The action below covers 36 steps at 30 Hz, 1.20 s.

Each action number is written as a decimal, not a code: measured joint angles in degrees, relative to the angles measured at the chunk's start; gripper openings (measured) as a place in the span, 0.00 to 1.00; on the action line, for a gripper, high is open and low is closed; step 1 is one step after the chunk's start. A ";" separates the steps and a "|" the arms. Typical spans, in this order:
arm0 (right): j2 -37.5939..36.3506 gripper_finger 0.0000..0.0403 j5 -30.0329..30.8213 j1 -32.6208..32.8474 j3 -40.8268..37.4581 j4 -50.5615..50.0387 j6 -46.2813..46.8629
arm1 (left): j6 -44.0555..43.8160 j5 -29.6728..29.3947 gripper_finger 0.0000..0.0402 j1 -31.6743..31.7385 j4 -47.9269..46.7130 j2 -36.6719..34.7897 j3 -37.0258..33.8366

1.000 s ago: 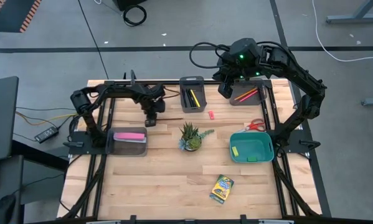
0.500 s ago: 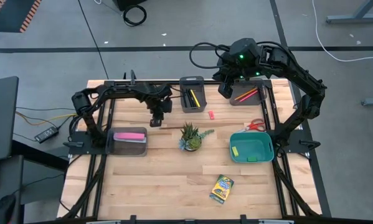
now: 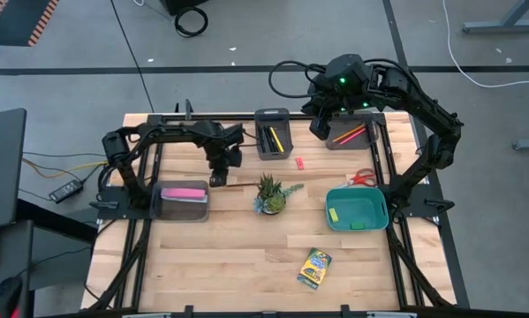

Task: Sort crayons/erasers/pens/pencils in bins
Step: Put the brown pencil into the right black bin

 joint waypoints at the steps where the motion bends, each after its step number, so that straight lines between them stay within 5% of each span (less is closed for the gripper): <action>1: 0.00 0.12 -0.01 0.00 0.00 0.01 -0.06 | 0.04 -0.20 0.02 -0.53 -0.39 0.00 0.00; 17: 0.00 0.12 -0.22 0.31 0.00 0.02 -0.08 | -6.68 -9.55 0.41 -8.30 2.14 5.03 0.08; 36: 0.00 0.12 0.19 3.02 0.00 0.01 1.96 | -15.08 -11.21 0.34 -8.16 4.15 9.97 0.39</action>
